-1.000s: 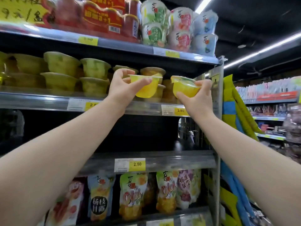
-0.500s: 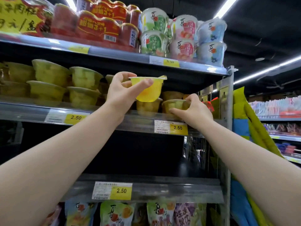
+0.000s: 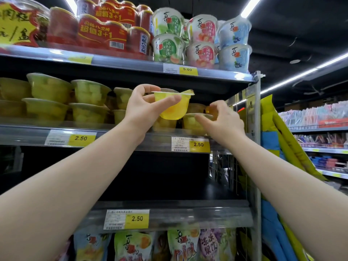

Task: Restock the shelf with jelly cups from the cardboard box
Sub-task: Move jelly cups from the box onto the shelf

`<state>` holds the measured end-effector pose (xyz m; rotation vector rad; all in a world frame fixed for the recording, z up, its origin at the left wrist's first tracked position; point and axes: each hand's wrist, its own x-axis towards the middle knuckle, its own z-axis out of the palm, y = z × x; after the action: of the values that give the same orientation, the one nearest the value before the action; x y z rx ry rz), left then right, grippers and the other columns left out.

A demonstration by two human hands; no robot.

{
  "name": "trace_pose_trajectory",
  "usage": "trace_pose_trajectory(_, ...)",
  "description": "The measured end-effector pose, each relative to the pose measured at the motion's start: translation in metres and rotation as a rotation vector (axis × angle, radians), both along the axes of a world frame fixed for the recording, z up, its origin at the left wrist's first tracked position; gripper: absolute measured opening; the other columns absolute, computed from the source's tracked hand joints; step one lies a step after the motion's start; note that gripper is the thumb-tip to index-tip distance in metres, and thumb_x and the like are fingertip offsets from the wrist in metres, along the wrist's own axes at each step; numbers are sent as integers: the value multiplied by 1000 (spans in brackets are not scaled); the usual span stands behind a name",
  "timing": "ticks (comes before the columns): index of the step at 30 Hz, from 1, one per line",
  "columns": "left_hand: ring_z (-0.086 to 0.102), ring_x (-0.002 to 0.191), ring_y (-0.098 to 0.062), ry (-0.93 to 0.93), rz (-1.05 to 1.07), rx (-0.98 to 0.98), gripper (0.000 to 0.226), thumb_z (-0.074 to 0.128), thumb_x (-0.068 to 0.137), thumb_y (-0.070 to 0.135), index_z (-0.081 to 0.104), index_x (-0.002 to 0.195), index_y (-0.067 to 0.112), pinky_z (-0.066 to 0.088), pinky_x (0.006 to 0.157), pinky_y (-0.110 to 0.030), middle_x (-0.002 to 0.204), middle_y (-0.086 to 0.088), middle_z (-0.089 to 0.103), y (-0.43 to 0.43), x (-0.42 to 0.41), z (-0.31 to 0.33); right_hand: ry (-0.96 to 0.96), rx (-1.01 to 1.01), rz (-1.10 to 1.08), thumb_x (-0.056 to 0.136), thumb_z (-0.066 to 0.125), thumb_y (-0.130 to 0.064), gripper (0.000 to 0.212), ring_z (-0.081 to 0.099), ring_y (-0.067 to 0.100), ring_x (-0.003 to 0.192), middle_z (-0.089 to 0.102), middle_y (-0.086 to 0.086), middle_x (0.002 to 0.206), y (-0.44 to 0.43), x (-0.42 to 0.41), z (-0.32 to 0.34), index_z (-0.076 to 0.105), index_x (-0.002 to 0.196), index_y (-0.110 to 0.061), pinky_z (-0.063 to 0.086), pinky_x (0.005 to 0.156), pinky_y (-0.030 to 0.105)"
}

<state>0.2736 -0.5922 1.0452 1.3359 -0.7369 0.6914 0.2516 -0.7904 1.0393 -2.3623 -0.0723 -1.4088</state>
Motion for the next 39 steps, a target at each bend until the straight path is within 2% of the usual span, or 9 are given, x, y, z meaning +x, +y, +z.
trace_pose_trajectory(4, 67, 96, -15, -23, -6, 18, 65, 86, 57, 47, 52, 109, 27, 57, 78, -31, 107, 0, 67, -14, -8, 4, -112, 159, 504, 84, 68, -45, 49, 61, 7, 102, 64, -7, 110, 7, -20, -8, 52, 124, -22, 53, 84, 26)
trace_pose_trajectory(10, 62, 101, -10, 4, -98, 87, 74, 80, 61, 51, 49, 123, 25, 56, 85, -30, 110, 3, 59, -39, -15, 9, -136, 338, 621, 72, 81, -40, 66, 67, 7, 96, 69, -3, 109, 14, -21, -8, 54, 128, -16, 57, 78, 25)
trace_pose_trajectory(13, 56, 114, -13, 32, -187, 106, 83, 80, 69, 48, 39, 138, 25, 52, 94, -33, 120, 0, 54, -41, -15, 15, -189, 368, 606, 71, 81, -38, 65, 67, 3, 93, 69, -5, 107, 10, -19, -4, 55, 126, -15, 57, 77, 21)
trace_pose_trajectory(17, 53, 120, -12, 23, -120, 162, 53, 60, 93, 23, 38, 142, 19, 46, 103, -33, 130, 0, 55, -36, -8, 12, -212, 448, 497, 74, 79, -42, 67, 63, 7, 97, 63, -6, 109, 2, -6, 8, 49, 128, -14, 56, 76, 24)
trace_pose_trajectory(21, 49, 127, -14, 0, 3, 271, 45, 49, 96, 3, 42, 139, 17, 41, 108, -37, 138, -2, 52, -30, 4, -4, -109, 470, 379, 75, 77, -45, 71, 58, 16, 103, 57, -1, 116, 2, 15, 14, 43, 130, -17, 55, 84, 34)
trace_pose_trajectory(27, 47, 130, -16, -20, 82, 425, 54, 41, 93, -9, 37, 143, 14, 38, 101, -22, 141, -5, 49, -24, 9, -13, 72, 534, 308, 78, 74, -47, 79, 52, 23, 108, 51, 4, 125, 11, 33, 24, 34, 139, -18, 52, 88, 40)
trace_pose_trajectory(34, 42, 133, -14, -105, 161, 543, 59, 38, 92, -10, 34, 146, 16, 33, 102, -20, 144, -3, 46, -29, 6, -14, 172, 437, 211, 85, 63, -52, 85, 44, 30, 127, 40, 12, 145, 13, 27, 28, 21, 149, -13, 45, 97, 42)
trace_pose_trajectory(37, 36, 138, -14, -182, 224, 638, 64, 37, 91, -11, 31, 148, 16, 29, 110, -24, 149, -2, 41, -32, 3, -17, 70, 323, 193, 89, 58, -49, 76, 44, 25, 125, 42, 7, 143, 9, 18, 13, 26, 148, -14, 42, 90, 34)
trace_pose_trajectory(39, 31, 140, -14, -254, 321, 695, 63, 39, 92, -9, 31, 149, 16, 24, 109, -21, 152, -1, 36, -36, 2, -19, -44, 155, 140, 92, 56, -41, 65, 40, 20, 130, 42, 4, 144, 3, 13, -6, 30, 147, -15, 37, 95, 30)
